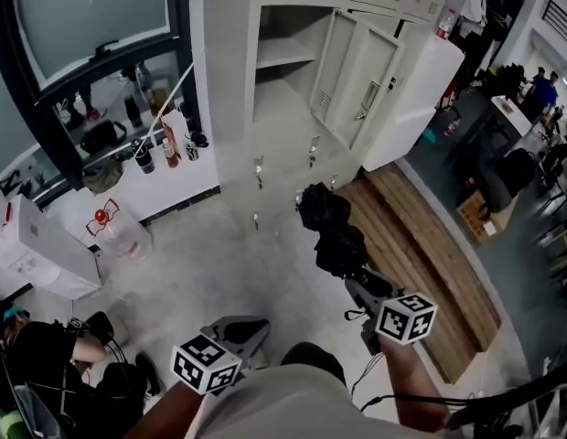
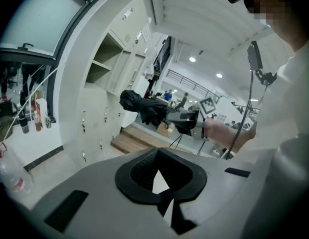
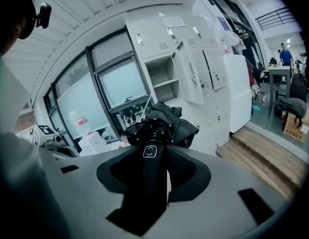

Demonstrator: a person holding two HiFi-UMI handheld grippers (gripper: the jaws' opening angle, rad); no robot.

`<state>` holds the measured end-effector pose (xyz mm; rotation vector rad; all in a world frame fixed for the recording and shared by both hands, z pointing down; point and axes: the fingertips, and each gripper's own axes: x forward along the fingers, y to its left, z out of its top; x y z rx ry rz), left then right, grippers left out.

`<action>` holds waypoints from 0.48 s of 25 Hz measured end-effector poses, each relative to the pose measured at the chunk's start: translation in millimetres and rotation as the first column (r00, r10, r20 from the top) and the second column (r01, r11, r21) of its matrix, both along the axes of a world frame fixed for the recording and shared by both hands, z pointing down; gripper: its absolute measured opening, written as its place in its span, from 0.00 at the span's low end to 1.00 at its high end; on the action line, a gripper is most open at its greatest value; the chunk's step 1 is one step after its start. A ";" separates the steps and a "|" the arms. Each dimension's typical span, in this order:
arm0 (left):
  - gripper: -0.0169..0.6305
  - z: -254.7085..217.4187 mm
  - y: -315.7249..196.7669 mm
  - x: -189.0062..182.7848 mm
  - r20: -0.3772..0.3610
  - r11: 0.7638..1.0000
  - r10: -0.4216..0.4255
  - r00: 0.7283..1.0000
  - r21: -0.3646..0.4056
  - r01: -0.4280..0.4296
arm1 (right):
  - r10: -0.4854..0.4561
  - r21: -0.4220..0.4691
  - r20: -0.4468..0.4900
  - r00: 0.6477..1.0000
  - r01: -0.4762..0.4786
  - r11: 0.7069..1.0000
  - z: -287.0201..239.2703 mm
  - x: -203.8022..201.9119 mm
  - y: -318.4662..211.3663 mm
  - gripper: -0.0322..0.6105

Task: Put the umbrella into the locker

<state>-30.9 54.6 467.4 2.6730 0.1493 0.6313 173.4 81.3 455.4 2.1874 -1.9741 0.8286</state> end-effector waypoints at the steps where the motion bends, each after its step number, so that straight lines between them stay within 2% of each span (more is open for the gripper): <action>1: 0.04 -0.1 -7.6 -0.6 -0.002 1.000 -0.001 1.000 0.003 0.001 | 0.000 0.003 -0.008 1.000 0.000 1.000 -1.2 4.9 -14.3 0.30; 5: 0.04 1.6 -42.1 0.9 -0.009 0.999 -0.040 0.999 -0.012 0.040 | -0.007 0.020 -0.038 0.999 0.008 1.000 -4.0 28.2 -72.7 0.30; 12: 0.04 -1.7 -125.4 31.9 -0.017 0.988 -0.154 0.988 -0.016 0.153 | -0.046 0.029 -0.079 0.996 0.048 0.998 -4.9 90.7 -186.5 0.30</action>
